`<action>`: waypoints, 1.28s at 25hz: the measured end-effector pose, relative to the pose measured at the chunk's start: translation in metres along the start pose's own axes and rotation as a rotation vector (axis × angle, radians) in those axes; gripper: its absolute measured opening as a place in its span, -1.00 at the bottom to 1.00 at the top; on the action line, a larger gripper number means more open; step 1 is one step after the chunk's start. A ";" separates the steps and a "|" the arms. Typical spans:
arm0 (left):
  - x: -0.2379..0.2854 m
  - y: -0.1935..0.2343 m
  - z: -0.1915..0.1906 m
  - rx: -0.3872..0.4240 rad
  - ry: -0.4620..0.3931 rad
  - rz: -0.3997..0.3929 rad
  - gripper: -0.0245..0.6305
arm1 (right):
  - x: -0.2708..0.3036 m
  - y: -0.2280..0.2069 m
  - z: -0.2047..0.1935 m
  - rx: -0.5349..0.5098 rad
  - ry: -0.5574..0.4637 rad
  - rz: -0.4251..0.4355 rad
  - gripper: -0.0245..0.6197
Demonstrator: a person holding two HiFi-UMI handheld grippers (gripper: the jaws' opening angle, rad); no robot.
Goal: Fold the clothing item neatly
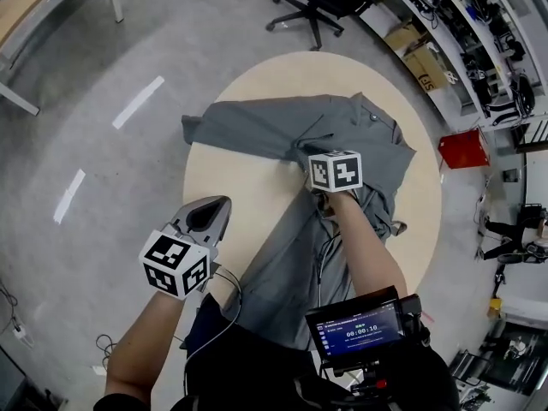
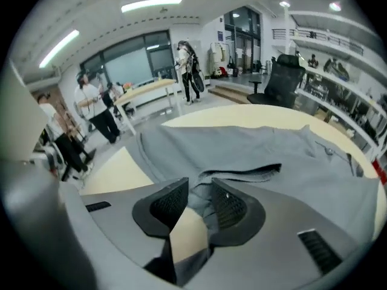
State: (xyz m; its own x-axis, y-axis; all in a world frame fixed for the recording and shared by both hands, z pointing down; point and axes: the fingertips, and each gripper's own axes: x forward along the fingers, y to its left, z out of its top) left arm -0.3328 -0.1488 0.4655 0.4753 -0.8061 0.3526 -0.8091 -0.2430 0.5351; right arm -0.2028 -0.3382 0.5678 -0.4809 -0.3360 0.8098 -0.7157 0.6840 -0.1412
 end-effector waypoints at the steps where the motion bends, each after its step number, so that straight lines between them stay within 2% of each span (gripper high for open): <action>1: 0.002 0.001 0.001 0.005 -0.003 0.000 -0.94 | -0.008 -0.008 0.007 0.070 -0.038 0.015 -0.56; 2: 0.003 0.003 0.003 0.011 -0.007 0.004 -0.95 | -0.016 -0.021 0.014 0.141 -0.077 0.011 -0.49; 4: 0.005 0.004 0.007 0.018 -0.012 0.010 -0.94 | -0.026 -0.050 0.020 0.246 -0.117 -0.023 -0.49; 8: 0.000 -0.004 0.010 0.012 -0.012 0.016 -0.95 | -0.035 -0.083 0.022 0.378 -0.142 -0.058 -0.49; 12: -0.001 0.012 -0.001 0.001 0.004 0.050 -0.95 | -0.008 -0.080 0.037 0.342 -0.127 -0.034 -0.49; 15: -0.001 0.026 -0.008 -0.001 0.001 0.070 -0.95 | 0.009 -0.058 0.076 0.287 -0.191 0.024 -0.49; 17: 0.005 0.028 -0.012 -0.001 -0.007 0.080 -0.95 | 0.003 -0.053 0.088 0.269 -0.242 0.034 -0.49; 21: 0.017 0.024 -0.013 -0.006 -0.001 0.078 -0.95 | -0.057 -0.049 0.072 0.231 -0.330 0.074 -0.49; 23: 0.014 0.041 -0.003 0.000 0.001 0.089 -0.95 | -0.074 -0.037 0.074 0.231 -0.366 0.109 -0.49; 28: -0.010 0.084 0.028 -0.006 -0.024 0.188 -0.95 | -0.079 -0.018 0.091 0.255 -0.376 0.187 -0.49; 32: -0.014 0.073 0.030 0.034 -0.012 0.233 -0.94 | -0.065 -0.029 0.081 0.271 -0.348 0.215 -0.49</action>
State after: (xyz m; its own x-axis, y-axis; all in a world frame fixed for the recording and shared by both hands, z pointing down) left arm -0.4088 -0.1713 0.4762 0.2704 -0.8489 0.4542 -0.9078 -0.0678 0.4138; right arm -0.1920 -0.3886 0.4735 -0.7401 -0.4337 0.5140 -0.6652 0.5843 -0.4648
